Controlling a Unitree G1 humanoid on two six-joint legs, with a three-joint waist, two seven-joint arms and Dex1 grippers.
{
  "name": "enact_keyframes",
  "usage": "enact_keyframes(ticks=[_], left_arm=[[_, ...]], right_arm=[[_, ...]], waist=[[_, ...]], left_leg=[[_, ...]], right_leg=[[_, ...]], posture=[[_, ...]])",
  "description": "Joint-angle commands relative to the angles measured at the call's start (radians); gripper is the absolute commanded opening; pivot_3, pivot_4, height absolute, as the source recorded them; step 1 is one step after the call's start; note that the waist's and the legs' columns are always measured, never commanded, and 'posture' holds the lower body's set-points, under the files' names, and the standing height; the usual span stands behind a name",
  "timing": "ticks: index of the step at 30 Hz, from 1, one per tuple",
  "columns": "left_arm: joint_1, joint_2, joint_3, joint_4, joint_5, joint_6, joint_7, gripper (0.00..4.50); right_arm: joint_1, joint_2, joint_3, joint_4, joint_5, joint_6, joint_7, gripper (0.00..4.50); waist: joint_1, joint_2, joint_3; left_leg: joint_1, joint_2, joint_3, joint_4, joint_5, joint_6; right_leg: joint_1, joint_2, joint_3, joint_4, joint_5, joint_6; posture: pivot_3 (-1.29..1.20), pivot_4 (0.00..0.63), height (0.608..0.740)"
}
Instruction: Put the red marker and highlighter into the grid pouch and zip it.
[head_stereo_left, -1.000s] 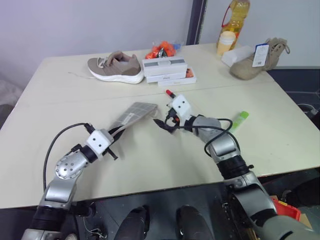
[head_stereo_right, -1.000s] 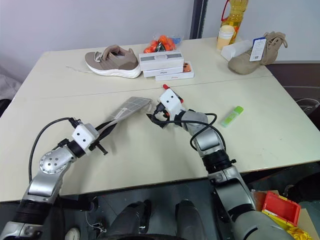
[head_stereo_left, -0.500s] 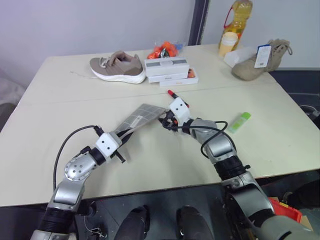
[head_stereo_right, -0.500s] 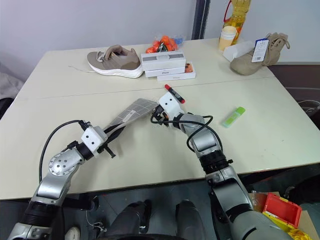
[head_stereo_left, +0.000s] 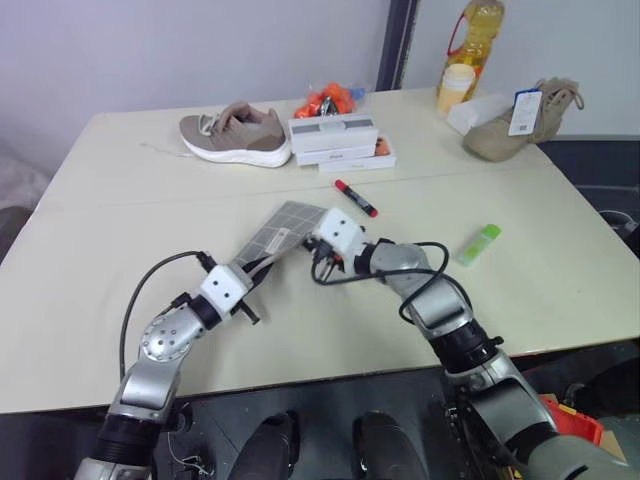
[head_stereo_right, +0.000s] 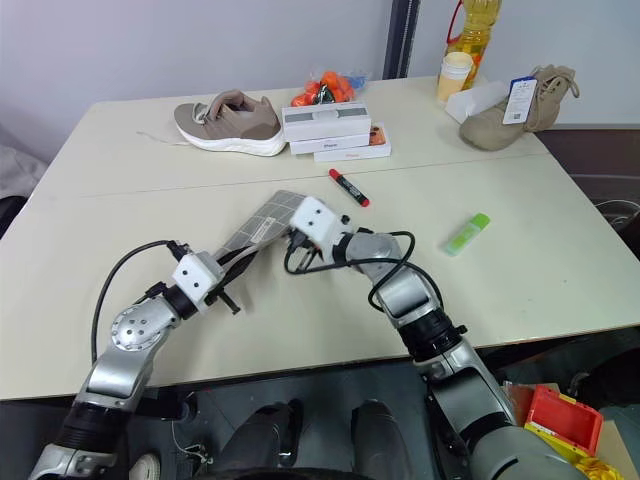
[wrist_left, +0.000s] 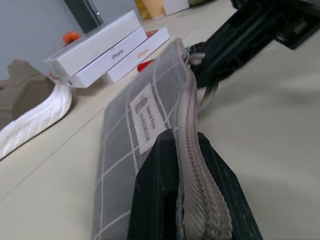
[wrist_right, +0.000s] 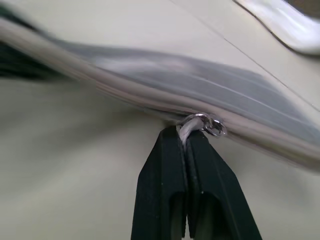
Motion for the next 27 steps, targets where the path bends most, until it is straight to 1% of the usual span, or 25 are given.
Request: enact_keyframes(ticks=[1,4,8,12,14,15,16,19,20,21,23,27], left_arm=[[-0.029,-0.020,-0.014,-0.028,0.011,0.014,0.019,0.00],[-0.055,-0.051,-0.026,-0.027,0.012,0.036,0.035,0.00],[-0.084,-0.090,-0.036,-0.018,0.029,0.060,0.060,0.00],[-0.096,-0.113,-0.042,-0.008,0.046,0.068,0.077,0.00],[-0.096,-0.118,-0.037,-0.008,0.052,0.071,0.087,0.00],[-0.094,-0.118,-0.032,-0.010,0.052,0.075,0.092,0.00],[-0.091,-0.115,-0.027,-0.012,0.053,0.079,0.095,0.00],[-0.080,-0.094,0.002,-0.013,0.049,0.094,0.104,0.00],[-0.075,-0.087,0.010,-0.014,0.046,0.099,0.107,0.00],[-0.071,-0.080,0.018,-0.017,0.043,0.106,0.109,0.00],[-0.062,-0.067,0.035,-0.022,0.037,0.124,0.117,0.00],[-0.051,-0.046,0.051,-0.024,0.045,0.146,0.130,0.00]], right_arm=[[-0.005,-0.004,0.068,-0.115,-0.019,-0.009,0.048,0.04],[-0.003,-0.003,0.122,-0.167,-0.032,0.004,0.077,0.04],[-0.018,0.013,0.141,-0.183,-0.039,0.010,0.091,0.04],[-0.024,0.014,0.136,-0.191,-0.041,0.016,0.107,0.04],[-0.026,-0.004,0.097,-0.190,-0.018,0.047,0.127,0.04],[-0.026,-0.019,0.071,-0.187,-0.012,0.060,0.132,0.59],[-0.027,-0.036,0.047,-0.180,-0.013,0.068,0.135,0.97],[-0.038,-0.093,-0.042,-0.114,-0.026,0.080,0.089,2.48],[-0.041,-0.107,-0.069,-0.092,-0.021,0.088,0.078,3.04],[-0.042,-0.121,-0.089,-0.073,-0.018,0.089,0.071,3.49],[-0.053,-0.138,-0.143,0.000,-0.018,0.078,0.027,3.49],[-0.115,-0.107,-0.263,0.229,-0.013,0.054,-0.119,3.49]], waist=[[0.001,0.000,0.000],[0.003,0.000,0.000],[0.007,0.000,0.000],[0.011,0.000,0.000],[0.014,0.000,0.000],[0.018,0.000,0.000],[0.020,0.000,0.000],[0.026,0.000,0.000],[0.027,-0.001,0.000],[0.028,-0.001,0.000],[0.028,-0.001,0.000],[0.021,-0.001,0.000]], left_leg=[[0.000,0.000,0.000,0.000,0.000,0.000],[0.000,0.000,0.000,0.001,0.000,0.000],[0.000,0.000,0.000,0.002,0.000,0.000],[0.000,0.000,0.000,0.002,0.000,0.000],[0.000,0.000,0.000,0.002,0.000,0.000],[0.000,0.000,0.000,0.002,0.000,0.000],[0.000,0.000,0.000,0.002,0.000,0.000],[0.000,0.000,0.000,0.002,0.000,0.000],[0.000,0.000,0.000,0.002,0.000,0.000],[0.000,0.000,0.000,0.002,0.000,0.000],[0.000,0.000,0.000,0.002,0.000,0.000],[0.000,0.000,0.001,0.002,0.000,0.000]], right_leg=[[0.000,0.000,0.000,0.000,0.000,0.000],[0.000,0.000,0.000,0.000,0.000,0.000],[0.001,0.001,0.000,0.000,0.000,0.000],[0.001,0.002,0.000,0.000,0.000,0.001],[0.001,0.002,0.000,0.000,0.000,0.001],[0.001,0.002,0.000,0.000,0.000,0.001],[0.001,0.002,0.000,0.000,0.000,0.001],[0.001,0.002,0.000,-0.001,0.000,0.001],[0.001,0.002,0.000,-0.001,0.000,0.001],[0.002,0.002,0.000,-0.001,0.001,0.001],[0.002,0.002,0.000,-0.001,0.001,0.001],[0.001,0.003,0.000,-0.001,0.001,0.001]], posture=[[0.00,0.150,0.740],[0.00,0.150,0.740],[0.00,0.150,0.740],[0.00,0.150,0.740],[0.00,0.150,0.740],[0.00,0.150,0.740],[0.00,0.150,0.740],[0.00,0.150,0.740],[0.00,0.150,0.740],[0.00,0.150,0.740],[0.00,0.150,0.740],[0.00,0.150,0.740]])
